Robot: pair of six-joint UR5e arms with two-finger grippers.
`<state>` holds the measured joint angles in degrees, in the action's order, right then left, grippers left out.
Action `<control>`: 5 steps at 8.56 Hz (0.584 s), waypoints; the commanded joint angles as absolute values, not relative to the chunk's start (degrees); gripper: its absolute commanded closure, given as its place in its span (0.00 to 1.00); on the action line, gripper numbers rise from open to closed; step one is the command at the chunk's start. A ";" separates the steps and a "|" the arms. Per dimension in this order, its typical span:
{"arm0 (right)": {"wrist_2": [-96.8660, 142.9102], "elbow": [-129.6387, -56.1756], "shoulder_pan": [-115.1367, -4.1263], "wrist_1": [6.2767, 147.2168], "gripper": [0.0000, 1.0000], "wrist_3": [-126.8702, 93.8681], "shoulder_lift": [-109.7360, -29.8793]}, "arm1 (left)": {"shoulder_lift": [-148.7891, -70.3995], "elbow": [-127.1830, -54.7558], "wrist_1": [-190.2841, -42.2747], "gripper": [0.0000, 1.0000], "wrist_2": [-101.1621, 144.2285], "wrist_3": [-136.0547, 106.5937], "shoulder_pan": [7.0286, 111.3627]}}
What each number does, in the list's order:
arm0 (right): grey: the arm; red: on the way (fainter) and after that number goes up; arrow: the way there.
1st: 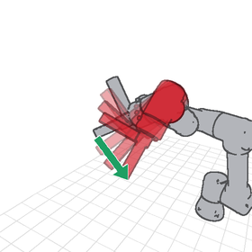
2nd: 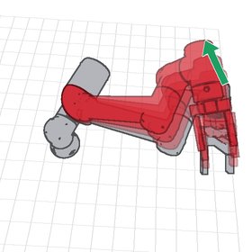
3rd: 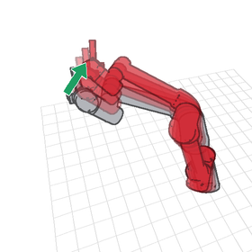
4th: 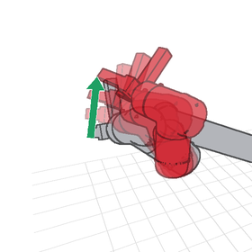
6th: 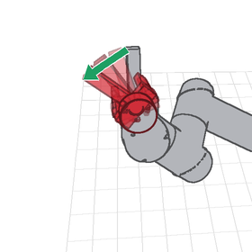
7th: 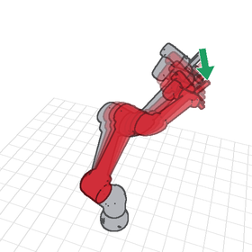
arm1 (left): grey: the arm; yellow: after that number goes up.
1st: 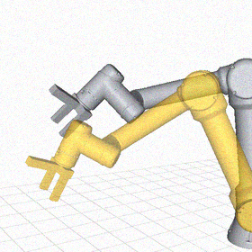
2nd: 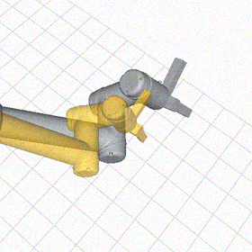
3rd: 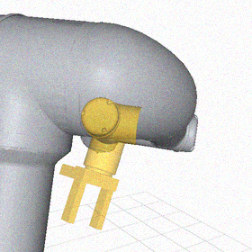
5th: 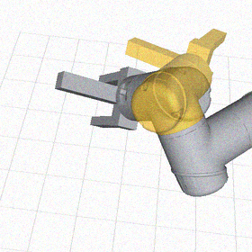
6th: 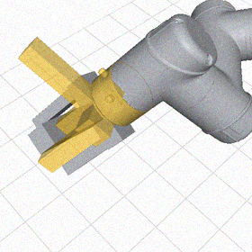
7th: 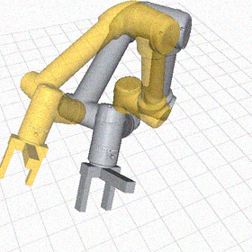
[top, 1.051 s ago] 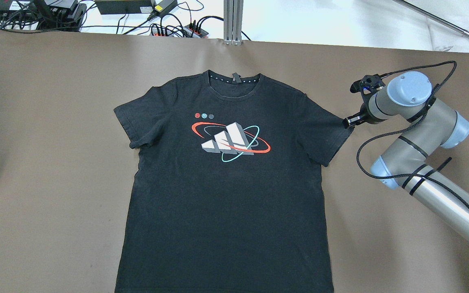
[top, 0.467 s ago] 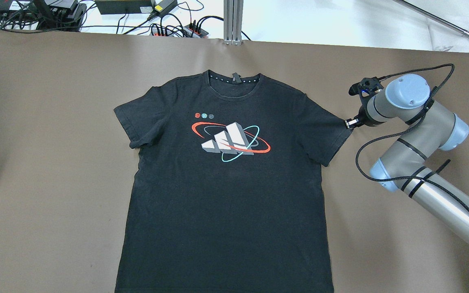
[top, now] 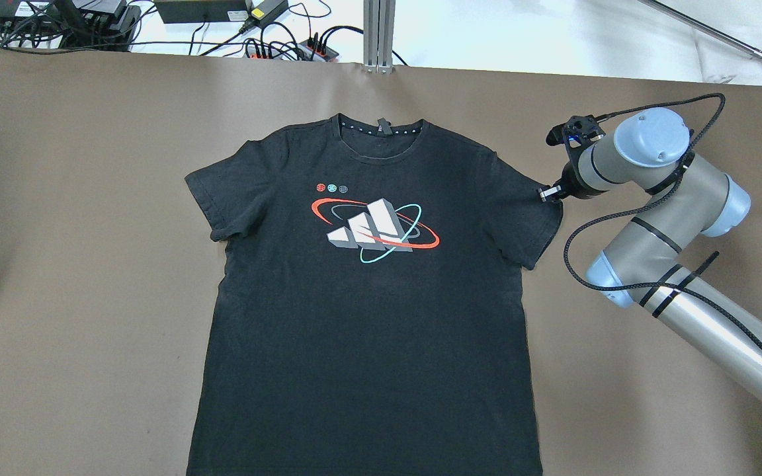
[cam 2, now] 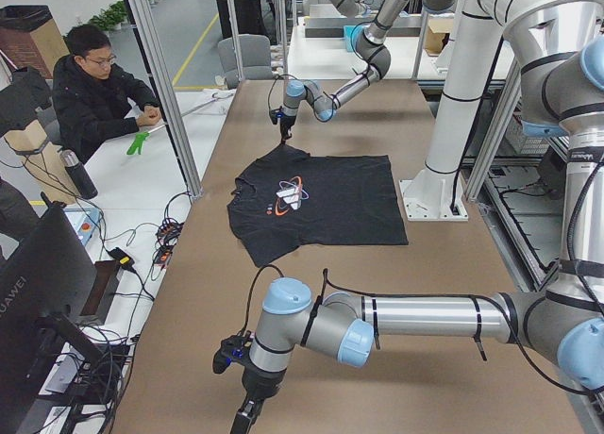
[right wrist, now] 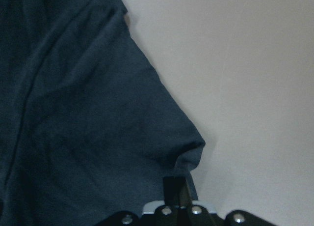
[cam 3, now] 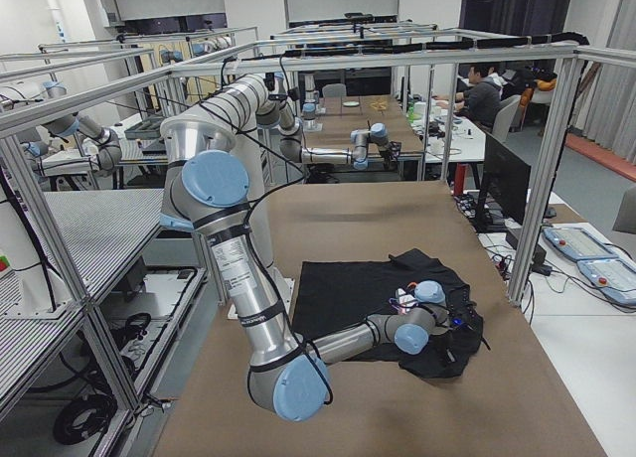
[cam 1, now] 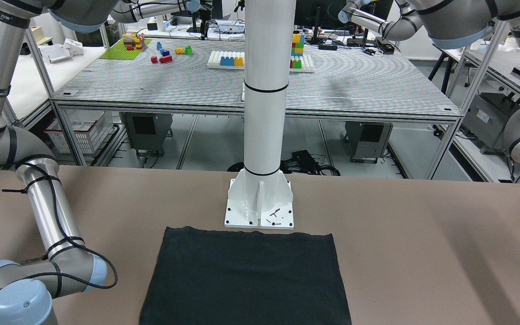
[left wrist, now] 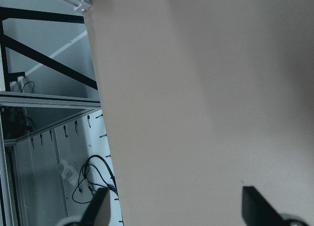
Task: Fold clothes
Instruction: 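Move the right gripper over the sleeve nearest it on the shirt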
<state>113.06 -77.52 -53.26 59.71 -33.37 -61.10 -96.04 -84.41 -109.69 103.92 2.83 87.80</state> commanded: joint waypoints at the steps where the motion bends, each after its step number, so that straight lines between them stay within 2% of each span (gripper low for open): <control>1: 113.12 -80.06 -49.68 59.94 1.00 -39.00 -58.55 | -95.98 -84.29 -109.69 0.06 103.97 2.37 87.80; 5: 110.04 -74.73 -45.44 60.21 1.00 -48.59 -50.56 | -96.06 -84.20 -109.69 0.06 103.89 2.37 87.71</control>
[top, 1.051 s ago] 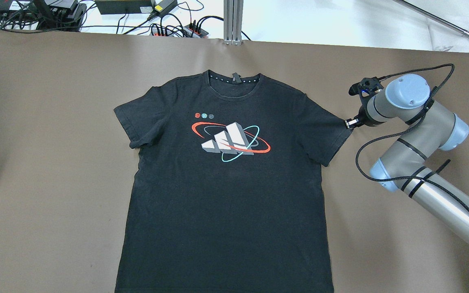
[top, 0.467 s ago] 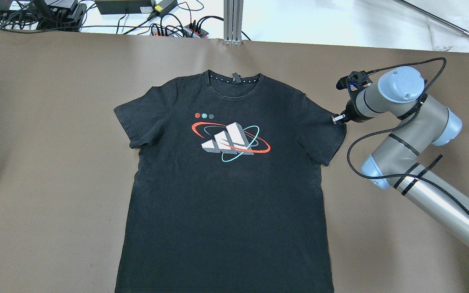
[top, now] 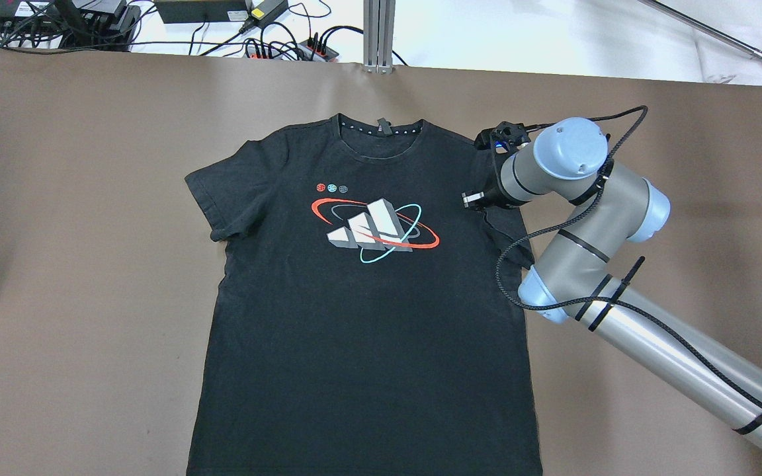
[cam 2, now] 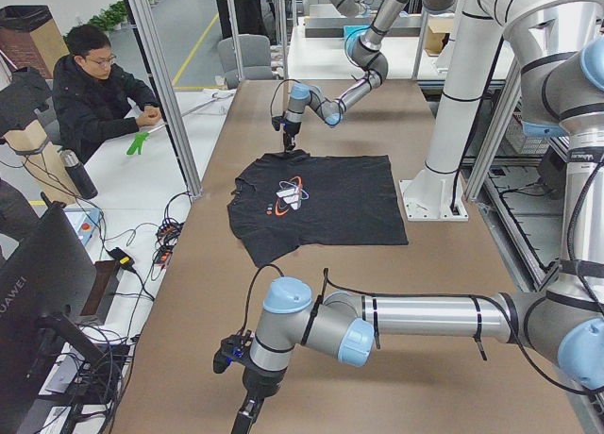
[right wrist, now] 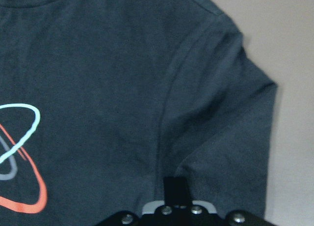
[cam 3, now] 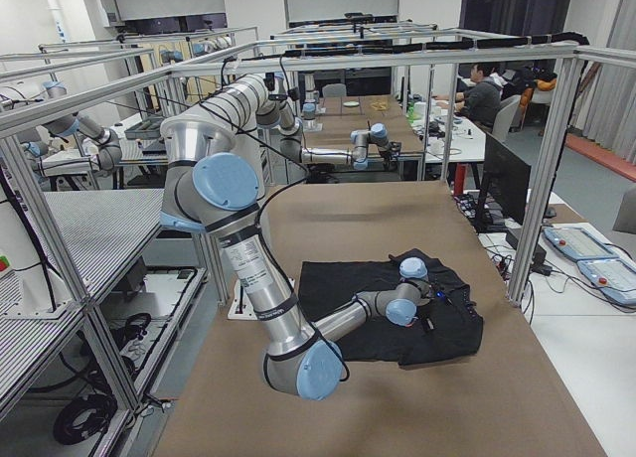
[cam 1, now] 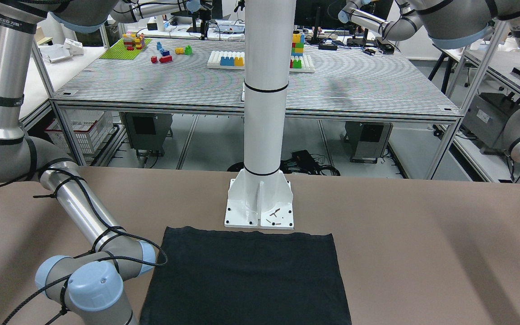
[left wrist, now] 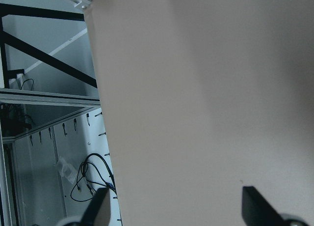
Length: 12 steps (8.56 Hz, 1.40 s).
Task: Fold clothes
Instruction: 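Move the right gripper over the sleeve nearest it on the shirt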
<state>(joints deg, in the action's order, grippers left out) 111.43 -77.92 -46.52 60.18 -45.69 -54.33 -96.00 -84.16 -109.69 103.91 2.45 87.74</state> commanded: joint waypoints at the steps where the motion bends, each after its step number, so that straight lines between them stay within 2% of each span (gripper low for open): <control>1: 109.87 -72.18 -44.74 60.29 1.00 -49.82 -48.01 | -96.06 -84.20 -109.77 0.06 103.89 2.46 87.71; 6: 105.47 -70.14 -44.12 60.56 0.99 -50.36 -46.93 | -96.15 -84.46 -109.69 0.06 103.97 2.46 87.71; 7: 105.47 -70.31 -44.12 60.56 0.08 -50.45 -46.85 | -97.20 -84.20 -109.34 0.06 105.80 2.37 87.63; 9: 105.47 -70.66 -44.12 60.56 0.05 -52.19 -46.93 | -99.22 -83.94 -109.68 0.06 114.75 -1.72 85.28; 12: 105.56 -72.06 -42.72 60.21 0.05 -56.14 -47.55 | -107.64 -83.50 -109.16 0.07 122.69 -13.49 75.62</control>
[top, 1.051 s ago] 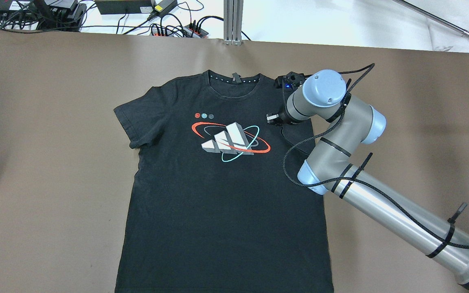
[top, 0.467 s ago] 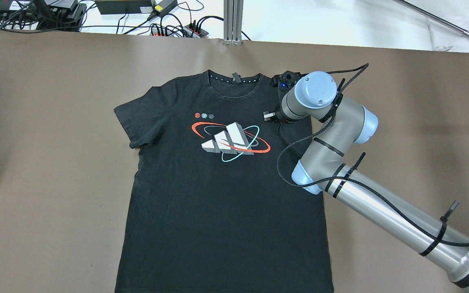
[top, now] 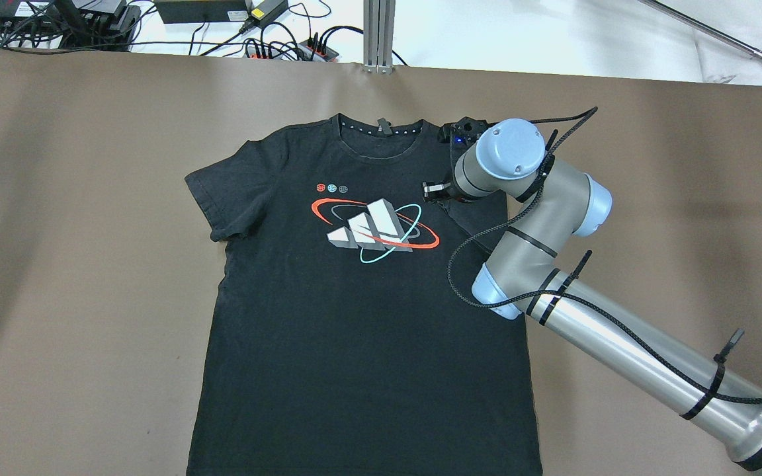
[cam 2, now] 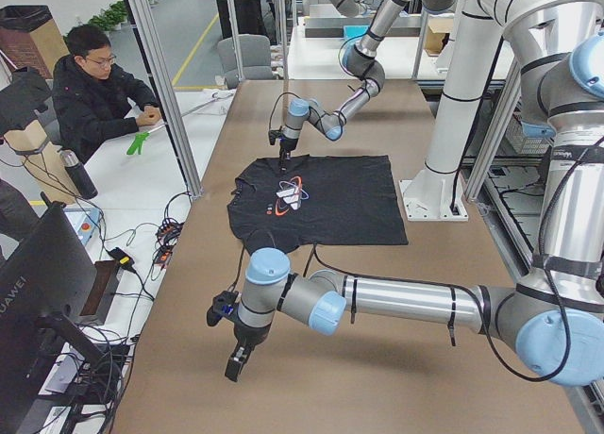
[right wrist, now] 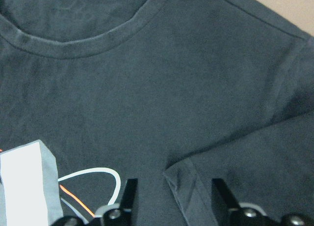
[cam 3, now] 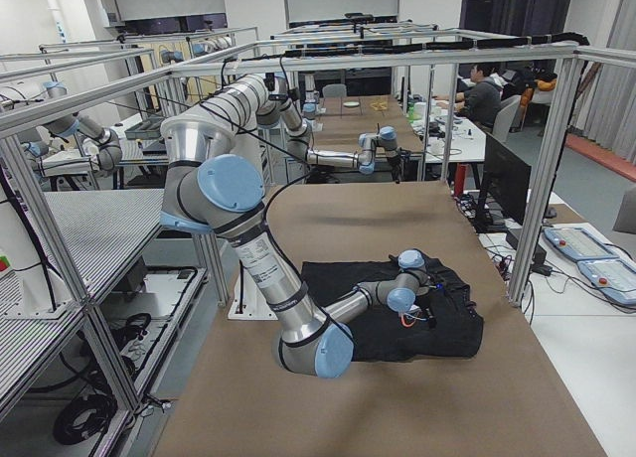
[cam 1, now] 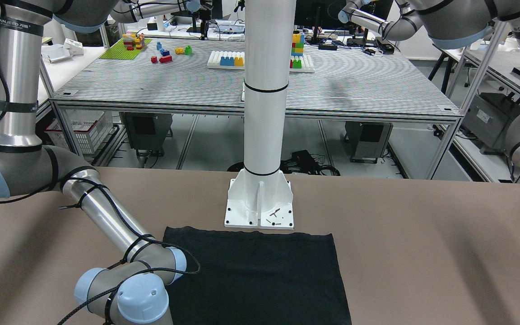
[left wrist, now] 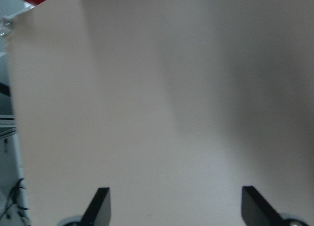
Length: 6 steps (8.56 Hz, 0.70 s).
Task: Fold clothes
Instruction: 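Move the right gripper over the sleeve nearest it on the shirt, then bring the left gripper over the other sleeve while the right gripper hovers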
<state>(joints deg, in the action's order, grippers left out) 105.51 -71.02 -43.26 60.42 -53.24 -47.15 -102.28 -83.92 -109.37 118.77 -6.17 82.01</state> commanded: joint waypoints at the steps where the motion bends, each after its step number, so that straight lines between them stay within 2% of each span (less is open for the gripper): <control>1: 105.56 -73.81 -42.63 60.21 0.05 -57.55 -48.42 | -109.93 -83.67 -108.99 0.06 122.70 -18.23 70.97; 4: 105.64 -75.57 -42.36 59.94 0.05 -56.95 -49.65 | -115.29 -81.58 -109.69 0.07 122.78 -29.88 64.35; 5: 105.82 -76.46 -42.36 60.12 0.05 -57.13 -50.27 | -117.14 -78.60 -109.77 0.13 124.09 -30.32 63.73; 6: 105.73 -76.55 -42.45 59.94 0.05 -57.13 -50.88 | -119.94 -74.40 -110.12 0.26 127.41 -31.02 63.46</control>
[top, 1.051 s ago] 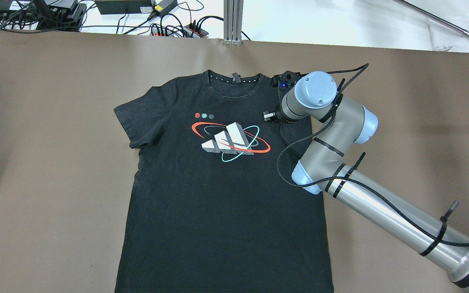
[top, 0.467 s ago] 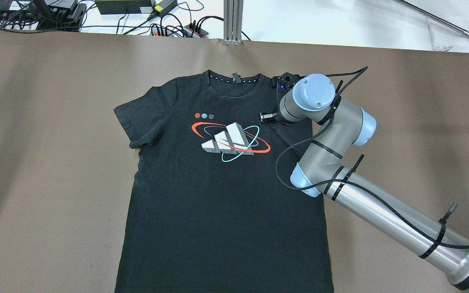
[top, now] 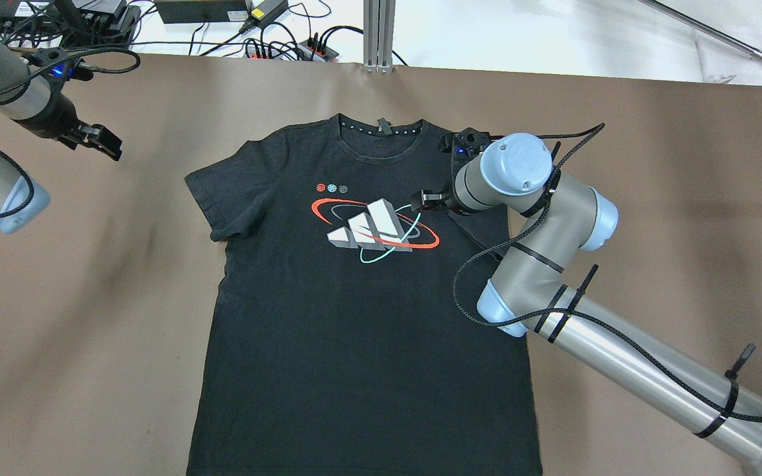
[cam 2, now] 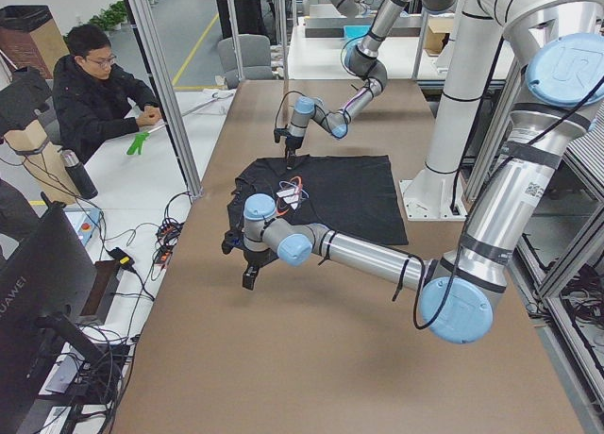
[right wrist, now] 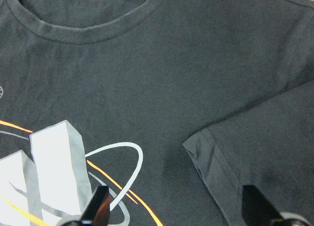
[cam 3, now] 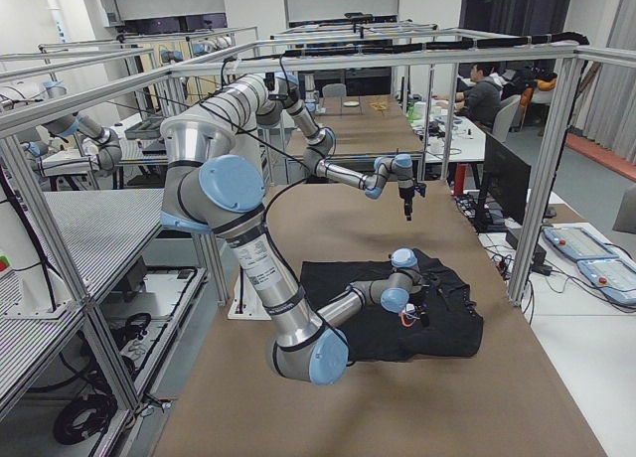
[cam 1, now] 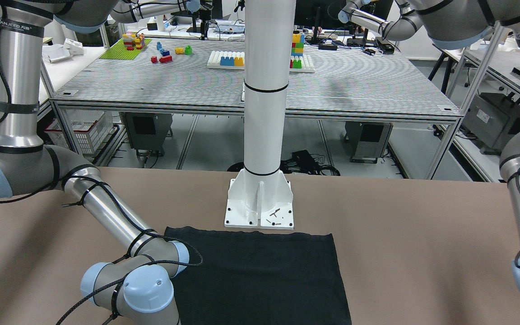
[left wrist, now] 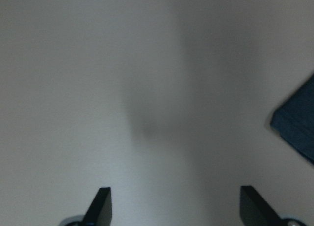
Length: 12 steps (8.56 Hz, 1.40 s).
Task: Fold clothes
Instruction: 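Bring the left gripper over the other sleeve while the right gripper hovers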
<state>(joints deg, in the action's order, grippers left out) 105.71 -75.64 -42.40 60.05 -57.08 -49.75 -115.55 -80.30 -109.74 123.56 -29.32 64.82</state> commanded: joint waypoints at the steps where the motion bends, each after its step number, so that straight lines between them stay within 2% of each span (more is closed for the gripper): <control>1: 105.73 -76.64 -42.45 59.85 0.05 -57.48 -50.80 | -121.80 -69.74 -112.74 0.33 128.31 -31.37 62.06; 2: 105.65 -77.08 -42.36 59.85 0.05 -57.48 -50.97 | -123.82 -64.83 -116.94 0.42 128.41 -33.64 61.35; 3: 105.64 -77.08 -42.36 59.85 0.05 -57.48 -51.24 | -126.45 -60.95 -120.03 0.43 128.41 -36.36 59.96; 5: 105.56 -77.08 -42.28 59.77 0.05 -57.48 -51.50 | -129.11 -59.15 -120.76 0.49 128.32 -39.46 58.02; 8: 105.47 -77.08 -42.28 59.85 0.05 -57.39 -51.86 | -129.73 -56.16 -122.96 0.51 127.97 -39.46 57.48; 9: 105.47 -77.08 -42.19 59.77 0.05 -57.39 -51.77 | -129.73 -56.25 -122.96 0.56 127.97 -39.55 57.48; 10: 105.47 -77.08 -41.93 59.77 0.05 -57.39 -51.85 | -129.81 -56.25 -122.96 0.70 127.97 -39.55 57.48; 11: 105.47 -77.08 -41.75 59.68 0.05 -57.39 -51.86 | -129.73 -56.34 -122.96 0.90 128.06 -39.64 57.48; 12: 105.47 -77.69 -41.66 59.68 0.05 -57.57 -51.59 | -129.81 -56.60 -122.96 1.00 128.06 -40.16 57.48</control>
